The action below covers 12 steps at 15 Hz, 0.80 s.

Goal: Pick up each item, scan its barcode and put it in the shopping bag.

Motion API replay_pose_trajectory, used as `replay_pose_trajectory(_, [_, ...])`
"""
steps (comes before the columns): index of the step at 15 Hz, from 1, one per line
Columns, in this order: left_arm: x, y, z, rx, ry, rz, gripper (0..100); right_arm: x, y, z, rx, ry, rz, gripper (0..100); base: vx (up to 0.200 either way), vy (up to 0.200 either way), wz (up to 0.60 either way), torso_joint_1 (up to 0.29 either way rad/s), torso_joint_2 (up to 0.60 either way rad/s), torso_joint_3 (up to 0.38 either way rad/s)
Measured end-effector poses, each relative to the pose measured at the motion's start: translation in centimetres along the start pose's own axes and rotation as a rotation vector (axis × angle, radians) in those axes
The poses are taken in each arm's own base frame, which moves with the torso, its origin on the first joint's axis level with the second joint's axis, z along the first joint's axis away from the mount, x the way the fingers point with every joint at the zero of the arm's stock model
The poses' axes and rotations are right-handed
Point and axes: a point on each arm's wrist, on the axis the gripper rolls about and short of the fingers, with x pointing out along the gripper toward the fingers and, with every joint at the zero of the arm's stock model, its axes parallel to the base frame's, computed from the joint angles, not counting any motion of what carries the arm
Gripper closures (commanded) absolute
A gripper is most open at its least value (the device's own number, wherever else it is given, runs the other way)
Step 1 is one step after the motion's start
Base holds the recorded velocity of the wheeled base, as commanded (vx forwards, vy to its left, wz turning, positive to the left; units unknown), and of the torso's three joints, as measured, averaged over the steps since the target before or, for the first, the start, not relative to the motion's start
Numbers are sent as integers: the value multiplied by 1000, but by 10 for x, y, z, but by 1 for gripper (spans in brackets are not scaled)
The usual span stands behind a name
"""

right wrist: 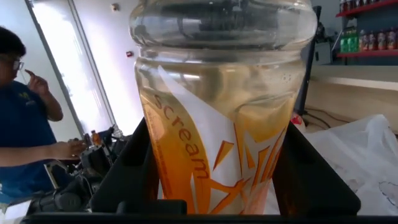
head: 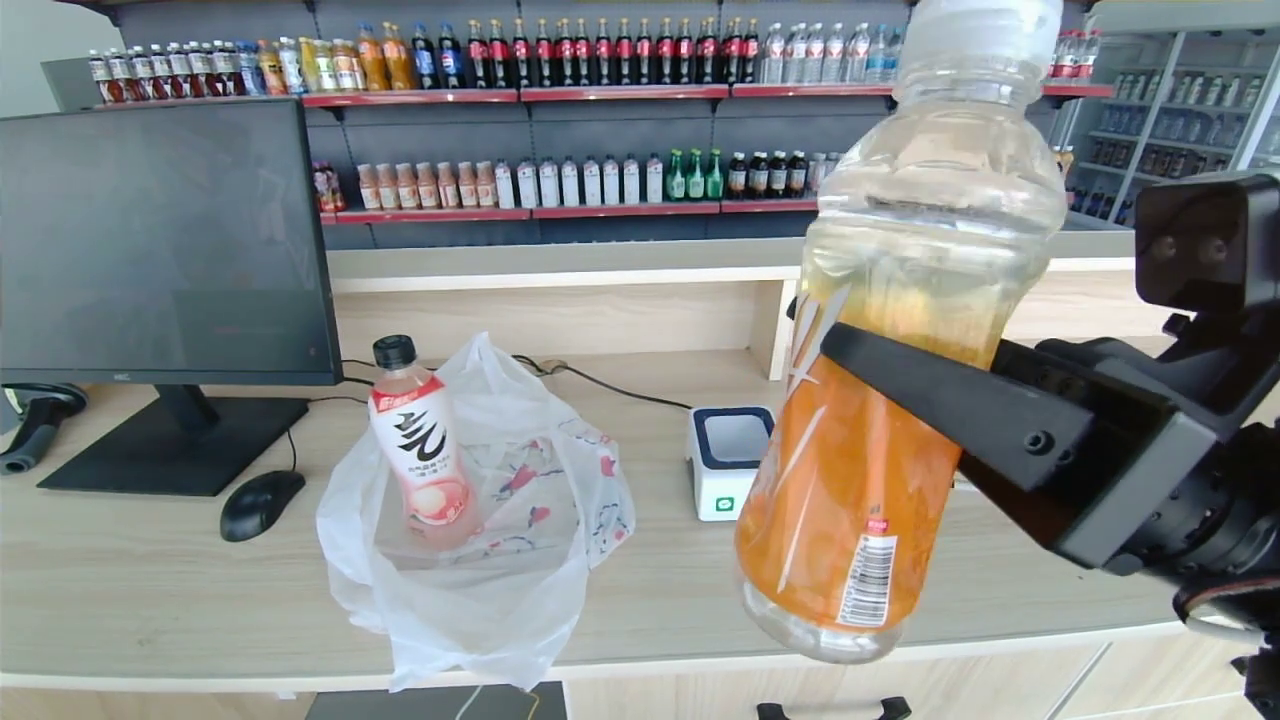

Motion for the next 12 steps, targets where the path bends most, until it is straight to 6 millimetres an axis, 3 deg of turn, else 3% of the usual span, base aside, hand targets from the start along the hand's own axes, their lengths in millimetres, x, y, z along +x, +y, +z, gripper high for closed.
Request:
replay_pose_trajectory(6, [0, 0, 0, 0, 0, 0, 0, -22, -33, -11, -211, 55, -176, 100, 0, 0, 0, 0, 0, 0])
replay_pose_trajectory(12, [0, 0, 0, 0, 0, -1, 0, -52, -81, 3, -430, -9, -600, 100, 0, 0, 0, 0, 0, 0])
